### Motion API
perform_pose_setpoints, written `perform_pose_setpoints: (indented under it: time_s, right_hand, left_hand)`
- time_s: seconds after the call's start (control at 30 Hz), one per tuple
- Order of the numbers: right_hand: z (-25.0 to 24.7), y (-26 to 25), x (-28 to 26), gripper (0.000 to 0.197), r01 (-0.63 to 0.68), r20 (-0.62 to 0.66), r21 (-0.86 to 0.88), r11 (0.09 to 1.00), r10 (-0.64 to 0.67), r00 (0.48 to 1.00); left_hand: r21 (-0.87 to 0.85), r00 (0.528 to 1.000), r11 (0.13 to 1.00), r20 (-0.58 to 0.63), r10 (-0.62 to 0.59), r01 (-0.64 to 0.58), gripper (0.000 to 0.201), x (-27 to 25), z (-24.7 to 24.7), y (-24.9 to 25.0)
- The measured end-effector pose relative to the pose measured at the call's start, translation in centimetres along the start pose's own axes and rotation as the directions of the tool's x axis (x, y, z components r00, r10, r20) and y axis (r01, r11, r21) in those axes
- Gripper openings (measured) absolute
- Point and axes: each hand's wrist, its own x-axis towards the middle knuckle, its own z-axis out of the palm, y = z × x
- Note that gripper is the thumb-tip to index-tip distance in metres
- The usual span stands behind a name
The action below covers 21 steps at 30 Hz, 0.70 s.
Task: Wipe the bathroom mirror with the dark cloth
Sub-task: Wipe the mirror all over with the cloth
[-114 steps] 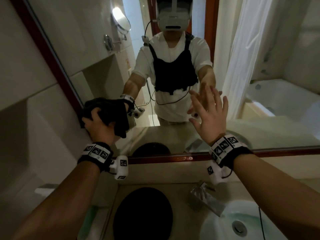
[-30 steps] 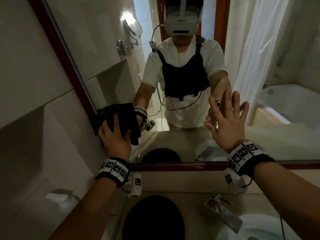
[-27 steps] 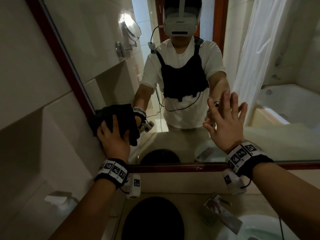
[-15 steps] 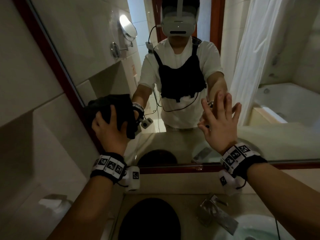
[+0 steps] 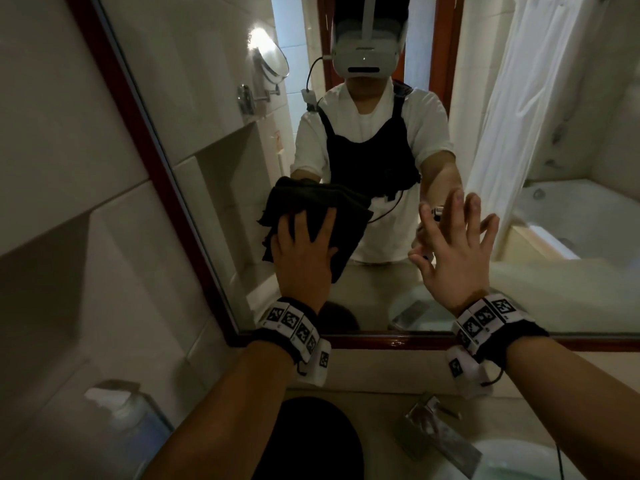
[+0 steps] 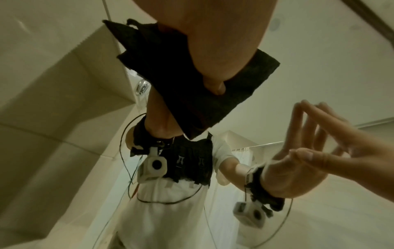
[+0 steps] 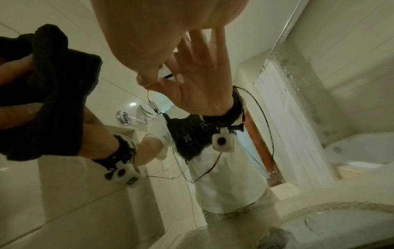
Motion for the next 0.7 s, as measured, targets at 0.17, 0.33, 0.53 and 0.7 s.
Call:
perform_pose_setpoints:
  time_s: [0.17, 0.33, 0.53, 0.7]
  right_hand:
    - [-0.1, 0.2, -0.1, 0.082, -0.003, 0.000, 0.001, 1.000, 0.003, 1.000]
    - [-0.2, 0.0, -0.1, 0.083, -0.015, 0.009, 0.010, 1.000, 0.015, 1.000]
    - [-1.2, -1.0, 0.1, 0.088, -0.050, 0.000, 0.040, 0.998, 0.050, 0.999]
    - [-3.5, -1.3, 0.9, 0.076, -0.059, -0.059, 0.088, 0.994, 0.064, 0.996]
  left_hand:
    - [0.044, 0.999, 0.998, -0.011, -0.044, 0.044, 0.074, 0.5, -0.3, -3.6]
    - [0.110, 0.988, 0.982, -0.018, -0.155, 0.156, 0.074, 1.4, -2.0, -9.1]
    - [0.171, 0.957, 0.945, 0.034, -0.288, 0.278, 0.078, 2.5, -3.7, -11.7]
    - [0.149, 0.937, 0.934, 0.087, -0.338, 0.323, 0.081, 2.9, -5.0, -10.6]
